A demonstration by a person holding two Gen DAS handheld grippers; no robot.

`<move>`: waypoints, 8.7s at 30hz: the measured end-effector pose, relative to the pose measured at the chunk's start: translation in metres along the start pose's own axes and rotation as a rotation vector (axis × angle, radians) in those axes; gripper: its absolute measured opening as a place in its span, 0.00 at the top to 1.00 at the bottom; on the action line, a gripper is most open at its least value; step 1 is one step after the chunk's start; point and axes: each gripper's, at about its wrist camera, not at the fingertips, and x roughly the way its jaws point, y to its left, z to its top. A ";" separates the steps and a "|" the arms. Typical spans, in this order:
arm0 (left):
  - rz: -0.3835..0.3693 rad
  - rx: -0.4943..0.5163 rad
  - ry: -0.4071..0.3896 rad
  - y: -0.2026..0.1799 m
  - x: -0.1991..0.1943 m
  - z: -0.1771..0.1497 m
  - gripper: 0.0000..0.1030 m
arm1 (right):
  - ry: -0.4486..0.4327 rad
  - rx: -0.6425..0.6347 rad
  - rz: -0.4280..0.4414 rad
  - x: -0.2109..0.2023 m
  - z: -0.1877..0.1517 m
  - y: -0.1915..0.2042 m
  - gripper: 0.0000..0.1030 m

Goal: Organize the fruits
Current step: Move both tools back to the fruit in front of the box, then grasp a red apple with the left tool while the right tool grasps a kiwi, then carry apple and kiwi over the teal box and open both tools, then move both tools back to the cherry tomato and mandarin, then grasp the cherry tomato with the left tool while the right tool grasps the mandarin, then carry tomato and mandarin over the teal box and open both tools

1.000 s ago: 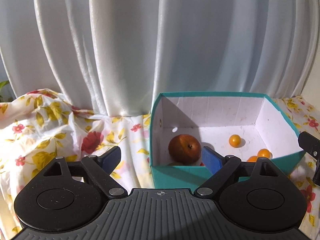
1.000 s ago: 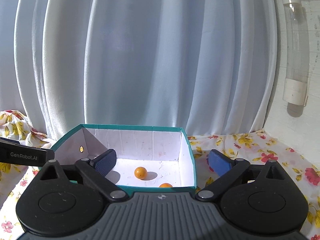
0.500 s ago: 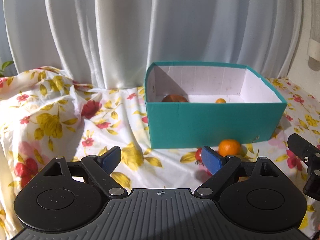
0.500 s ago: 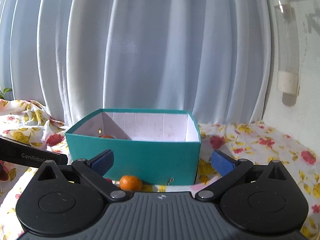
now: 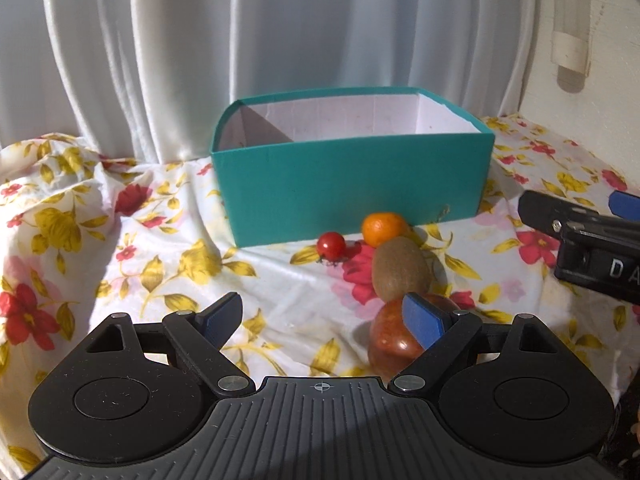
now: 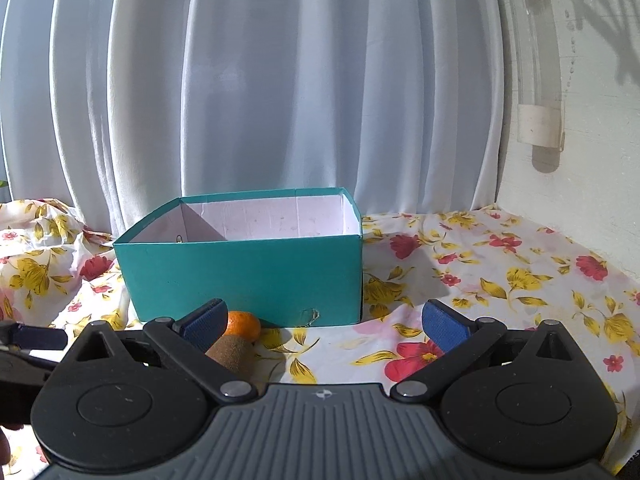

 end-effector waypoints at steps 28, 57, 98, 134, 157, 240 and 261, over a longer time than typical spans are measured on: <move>-0.105 0.073 -0.021 -0.046 0.053 -0.037 0.24 | 0.062 -0.029 0.041 0.016 -0.023 -0.004 0.00; 0.000 -0.029 -0.035 0.036 0.038 -0.054 0.25 | 0.261 -0.156 0.211 0.107 -0.043 0.075 0.50; 0.126 -0.132 -0.070 0.026 0.047 0.170 0.25 | 0.035 -0.037 0.065 0.091 0.144 0.026 0.50; 0.106 -0.102 0.088 0.036 0.111 0.153 0.25 | 0.182 -0.074 0.056 0.152 0.117 0.038 0.50; 0.130 -0.061 0.080 0.036 0.118 0.148 0.17 | 0.198 -0.092 0.035 0.158 0.098 0.032 0.17; -0.098 0.039 0.129 0.049 0.132 0.043 0.72 | 0.340 -0.210 0.295 0.148 -0.018 0.068 0.46; -0.091 0.024 0.108 0.038 0.091 0.061 0.72 | 0.262 -0.181 0.241 0.113 0.008 0.053 0.59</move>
